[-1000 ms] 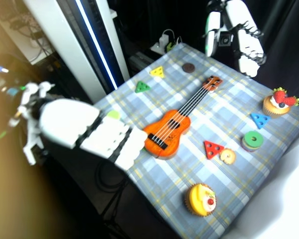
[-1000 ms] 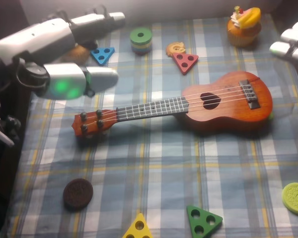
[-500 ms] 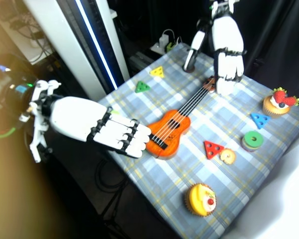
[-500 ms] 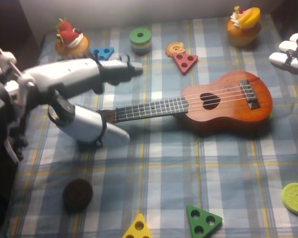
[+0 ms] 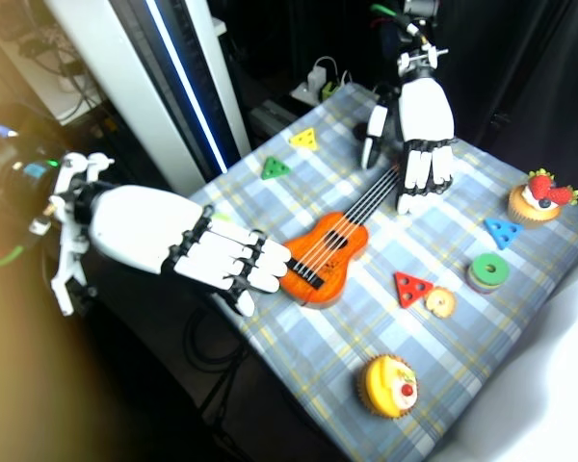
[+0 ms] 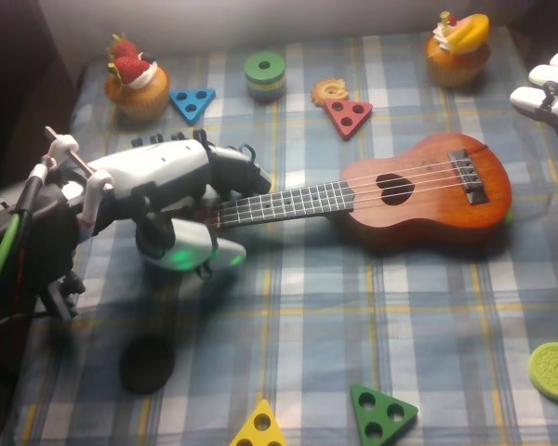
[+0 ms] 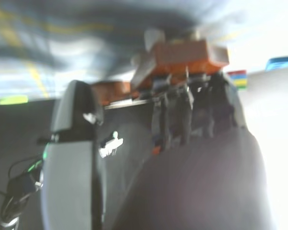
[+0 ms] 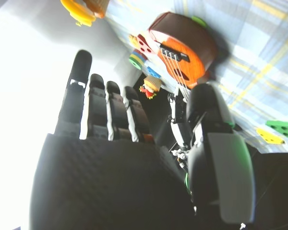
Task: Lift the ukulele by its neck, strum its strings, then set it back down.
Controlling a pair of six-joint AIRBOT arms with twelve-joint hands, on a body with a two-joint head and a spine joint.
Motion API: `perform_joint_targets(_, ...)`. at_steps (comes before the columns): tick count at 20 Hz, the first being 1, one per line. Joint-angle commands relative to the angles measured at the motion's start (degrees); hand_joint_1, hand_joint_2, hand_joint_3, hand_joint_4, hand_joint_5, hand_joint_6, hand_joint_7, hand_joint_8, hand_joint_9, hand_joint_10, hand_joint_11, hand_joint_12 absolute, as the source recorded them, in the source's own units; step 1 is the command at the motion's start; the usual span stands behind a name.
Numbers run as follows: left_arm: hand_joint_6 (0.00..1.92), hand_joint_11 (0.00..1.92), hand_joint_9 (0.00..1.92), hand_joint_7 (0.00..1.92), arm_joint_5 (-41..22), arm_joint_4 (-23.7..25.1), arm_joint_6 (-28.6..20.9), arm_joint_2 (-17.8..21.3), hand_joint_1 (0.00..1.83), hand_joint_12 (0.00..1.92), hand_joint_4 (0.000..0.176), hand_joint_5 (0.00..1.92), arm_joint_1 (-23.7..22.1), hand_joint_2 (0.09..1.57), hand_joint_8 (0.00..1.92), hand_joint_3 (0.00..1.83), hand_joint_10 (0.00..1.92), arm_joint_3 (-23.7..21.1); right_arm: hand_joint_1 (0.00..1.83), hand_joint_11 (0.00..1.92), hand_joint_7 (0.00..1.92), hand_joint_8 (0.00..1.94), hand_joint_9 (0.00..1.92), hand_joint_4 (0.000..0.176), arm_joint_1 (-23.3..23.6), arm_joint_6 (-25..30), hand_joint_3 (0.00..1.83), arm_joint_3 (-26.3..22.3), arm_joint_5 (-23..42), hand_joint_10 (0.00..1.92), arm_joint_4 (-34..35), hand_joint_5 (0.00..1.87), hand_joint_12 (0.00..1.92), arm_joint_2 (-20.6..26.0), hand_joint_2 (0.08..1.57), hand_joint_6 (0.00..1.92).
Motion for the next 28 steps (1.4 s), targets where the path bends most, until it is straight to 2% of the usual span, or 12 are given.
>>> perform_joint_targets(1,1.46,0.12,0.26,0.54,-2.6,-0.3,0.2,-0.9,1.07,1.91,0.000,0.45,0.2,1.33,1.61,0.01,1.81,0.2,0.46,0.00,0.00,0.00,0.00,0.000,0.6,-0.3,0.00,-0.1,6.7,0.00,0.4,0.00,0.95,0.6,1.30,0.00)
perform_joint_targets(2,1.51,0.23,0.35,0.41,-2.6,-1.1,0.3,-1.5,1.06,1.92,0.000,0.59,0.4,1.31,1.80,0.00,1.90,0.8,0.46,0.00,0.00,0.00,0.00,0.000,0.6,-0.3,0.00,-0.1,6.8,0.00,0.4,0.00,0.90,0.6,1.30,0.00)
perform_joint_targets(4,1.39,0.49,0.60,0.62,-2.6,-2.9,0.6,-2.4,1.11,1.92,0.000,0.71,0.8,1.26,1.84,0.00,1.92,1.8,0.46,0.00,0.00,0.00,0.00,0.000,0.6,-0.3,0.00,-0.1,7.0,0.00,0.5,0.00,0.71,0.6,1.29,0.00)
perform_joint_targets(6,1.84,0.81,0.85,0.74,-2.6,-5.4,2.9,-2.8,1.31,1.92,0.000,0.70,1.1,1.12,1.92,0.00,1.92,2.2,0.49,0.00,0.00,0.00,0.00,0.000,0.6,-0.3,0.00,-0.2,7.5,0.00,0.7,0.00,0.50,0.9,1.29,0.00)
perform_joint_targets(7,1.90,1.04,0.98,0.83,-2.6,-5.5,2.9,-2.8,1.40,1.92,0.000,0.73,1.1,1.09,1.92,0.00,1.92,2.2,0.50,0.00,0.00,0.00,0.00,0.000,0.6,-0.3,0.00,-0.3,7.9,0.00,0.8,0.00,0.48,1.1,1.29,0.00)
perform_joint_targets(10,1.92,1.29,1.24,1.08,-4.4,-5.2,2.9,-1.1,1.43,1.92,0.000,0.91,1.1,1.03,1.92,0.00,1.92,0.6,0.43,0.00,0.00,0.00,0.08,0.000,0.6,-0.3,0.00,-1.1,10.0,0.03,0.9,0.00,0.78,2.3,1.29,0.00)
perform_joint_targets(11,1.92,1.38,1.29,1.14,-5.2,-4.9,2.9,-0.2,1.40,1.92,0.000,0.95,0.9,1.06,1.92,0.00,1.92,-0.2,0.38,0.00,0.01,0.00,0.08,0.000,0.6,-0.3,0.00,-1.5,10.9,0.02,0.9,0.00,0.72,2.7,1.29,0.00)
perform_joint_targets(16,1.92,1.44,1.35,1.16,-6.4,0.8,-3.7,2.9,1.36,1.92,0.000,0.93,-1.6,1.13,1.92,0.01,1.92,-1.5,0.60,0.00,0.00,0.00,0.00,0.000,0.2,-0.2,0.00,-3.2,15.6,0.00,0.6,0.00,0.03,4.9,1.35,0.00)
perform_joint_targets(19,1.92,1.45,1.35,1.19,-6.4,3.4,-6.4,3.8,1.36,1.92,0.000,0.97,-2.8,1.14,1.92,0.01,1.92,-1.8,0.57,0.00,0.00,0.00,0.00,0.000,0.2,-0.2,0.00,-3.5,16.8,0.00,0.2,0.00,0.00,5.1,1.36,0.00)
perform_joint_targets(23,1.92,1.54,1.41,1.28,-4.8,18.1,-27.1,6.1,1.45,1.92,0.000,1.05,-6.4,1.17,1.92,0.02,1.92,0.3,0.55,0.00,0.00,0.00,0.00,0.000,0.2,0.0,0.00,-3.6,17.0,0.00,0.1,0.00,0.00,5.3,1.37,0.00)
perform_joint_targets(25,1.92,1.46,1.32,1.20,-3.2,33.0,-49.1,6.3,1.49,1.92,0.000,1.02,-9.1,1.16,1.92,0.01,1.92,4.1,0.52,0.00,0.00,0.00,0.00,0.000,0.2,0.1,0.00,-3.6,17.1,0.00,-0.1,0.00,0.00,5.3,1.36,0.00)
perform_joint_targets(28,1.92,1.43,1.30,1.19,-2.3,52.1,-73.4,6.4,1.55,1.92,0.000,1.03,-12.3,1.13,1.92,0.00,1.92,8.1,0.53,0.00,0.00,0.00,0.03,0.000,0.1,0.9,0.00,-3.6,17.0,0.01,-0.6,0.00,0.00,5.3,1.36,0.00)
